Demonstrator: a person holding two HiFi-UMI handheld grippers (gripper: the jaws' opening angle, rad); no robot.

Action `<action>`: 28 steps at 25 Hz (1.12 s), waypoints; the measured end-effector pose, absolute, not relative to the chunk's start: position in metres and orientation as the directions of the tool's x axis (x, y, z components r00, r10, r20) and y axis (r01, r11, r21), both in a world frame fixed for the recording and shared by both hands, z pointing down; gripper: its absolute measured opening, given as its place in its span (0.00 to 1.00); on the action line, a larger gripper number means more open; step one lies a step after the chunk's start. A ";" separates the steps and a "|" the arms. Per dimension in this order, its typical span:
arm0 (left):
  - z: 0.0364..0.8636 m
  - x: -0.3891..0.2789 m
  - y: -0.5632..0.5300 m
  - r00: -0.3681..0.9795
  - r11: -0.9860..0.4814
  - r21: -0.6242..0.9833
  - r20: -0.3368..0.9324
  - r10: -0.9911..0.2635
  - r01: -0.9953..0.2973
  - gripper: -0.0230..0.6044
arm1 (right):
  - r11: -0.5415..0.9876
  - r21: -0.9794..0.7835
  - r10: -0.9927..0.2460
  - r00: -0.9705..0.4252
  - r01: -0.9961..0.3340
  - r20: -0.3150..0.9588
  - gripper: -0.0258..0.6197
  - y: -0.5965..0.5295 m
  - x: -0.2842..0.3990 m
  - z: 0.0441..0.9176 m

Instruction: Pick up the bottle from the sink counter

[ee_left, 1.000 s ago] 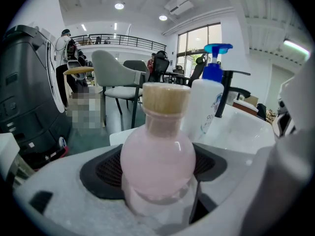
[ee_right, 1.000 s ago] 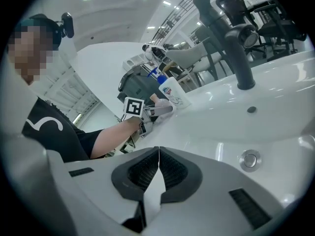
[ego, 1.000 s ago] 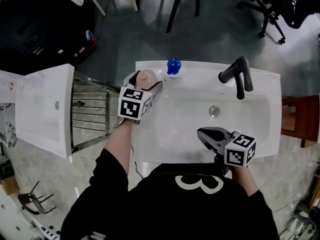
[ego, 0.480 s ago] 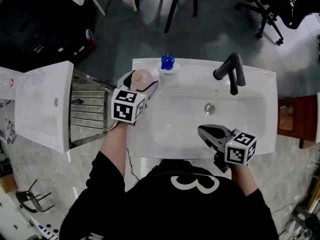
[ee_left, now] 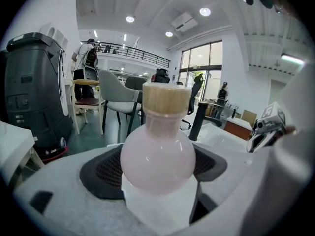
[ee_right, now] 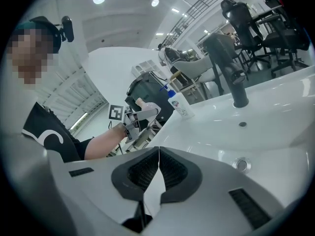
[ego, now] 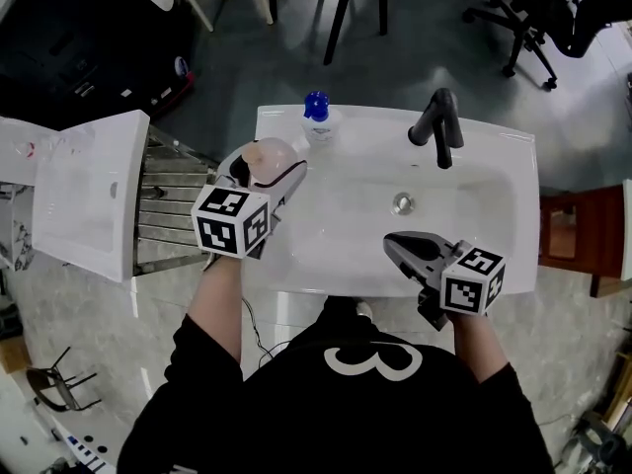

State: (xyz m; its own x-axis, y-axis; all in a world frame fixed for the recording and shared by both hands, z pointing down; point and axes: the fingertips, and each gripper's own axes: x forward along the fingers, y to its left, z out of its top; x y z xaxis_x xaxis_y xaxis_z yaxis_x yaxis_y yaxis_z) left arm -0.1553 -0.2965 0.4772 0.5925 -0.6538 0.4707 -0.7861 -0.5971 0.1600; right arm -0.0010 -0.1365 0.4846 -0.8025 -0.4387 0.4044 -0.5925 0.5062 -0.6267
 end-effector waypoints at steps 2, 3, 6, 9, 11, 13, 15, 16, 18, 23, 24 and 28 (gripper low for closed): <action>0.464 -0.150 -0.283 0.596 -0.598 0.158 0.452 -0.663 -0.785 0.67 | 0.510 -0.623 -0.442 -0.802 -0.593 0.401 0.06 -0.129 0.005 0.482; 0.458 -0.147 -0.276 0.599 -0.599 0.159 0.441 -0.668 -0.785 0.67 | 0.513 -0.621 -0.445 -0.802 -0.593 0.398 0.06 -0.126 0.009 0.481; 0.439 -0.135 -0.254 0.618 -0.610 0.167 0.409 -0.671 -0.774 0.67 | 0.530 -0.610 -0.458 -0.805 -0.589 0.378 0.06 -0.117 0.017 0.472; 0.421 -0.120 -0.230 0.639 -0.635 0.157 0.383 -0.667 -0.756 0.67 | 0.549 -0.595 -0.481 -0.804 -0.587 0.350 0.06 -0.109 0.023 0.459; 0.409 -0.112 -0.211 0.650 -0.645 0.155 0.366 -0.666 -0.748 0.67 | 0.563 -0.587 -0.491 -0.806 -0.582 0.330 0.06 -0.099 0.027 0.446; 0.397 -0.106 -0.194 0.659 -0.649 0.164 0.353 -0.664 -0.743 0.67 | 0.583 -0.576 -0.496 -0.812 -0.573 0.307 0.06 -0.090 0.029 0.432; 0.386 -0.101 -0.179 0.667 -0.658 0.161 0.340 -0.663 -0.736 0.67 | 0.602 -0.561 -0.503 -0.815 -0.569 0.287 0.06 -0.082 0.032 0.420; 0.381 -0.098 -0.172 0.674 -0.664 0.160 0.331 -0.661 -0.730 0.67 | 0.610 -0.553 -0.507 -0.816 -0.568 0.278 0.06 -0.078 0.034 0.415; 0.373 -0.093 -0.156 0.688 -0.675 0.167 0.311 -0.656 -0.719 0.67 | 0.625 -0.537 -0.517 -0.816 -0.566 0.258 0.06 -0.070 0.037 0.405; 0.348 -0.077 -0.113 0.721 -0.706 0.167 0.268 -0.640 -0.688 0.67 | 0.670 -0.492 -0.534 -0.821 -0.557 0.202 0.06 -0.046 0.041 0.376; 0.343 -0.073 -0.105 0.729 -0.715 0.166 0.259 -0.633 -0.679 0.67 | 0.678 -0.482 -0.537 -0.822 -0.555 0.191 0.06 -0.041 0.042 0.370; 0.322 -0.055 -0.068 0.766 -0.756 0.151 0.234 -0.599 -0.637 0.67 | 0.700 -0.451 -0.553 -0.820 -0.554 0.147 0.06 -0.024 0.047 0.346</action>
State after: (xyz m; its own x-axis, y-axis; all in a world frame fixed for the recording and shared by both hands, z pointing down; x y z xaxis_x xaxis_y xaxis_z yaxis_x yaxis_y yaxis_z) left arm -0.0546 -0.0682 0.3222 0.7659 -0.5987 0.2343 -0.6370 -0.7559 0.1509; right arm 0.0472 -0.0236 0.3458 -0.8198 -0.5534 0.1470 -0.5536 0.7004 -0.4505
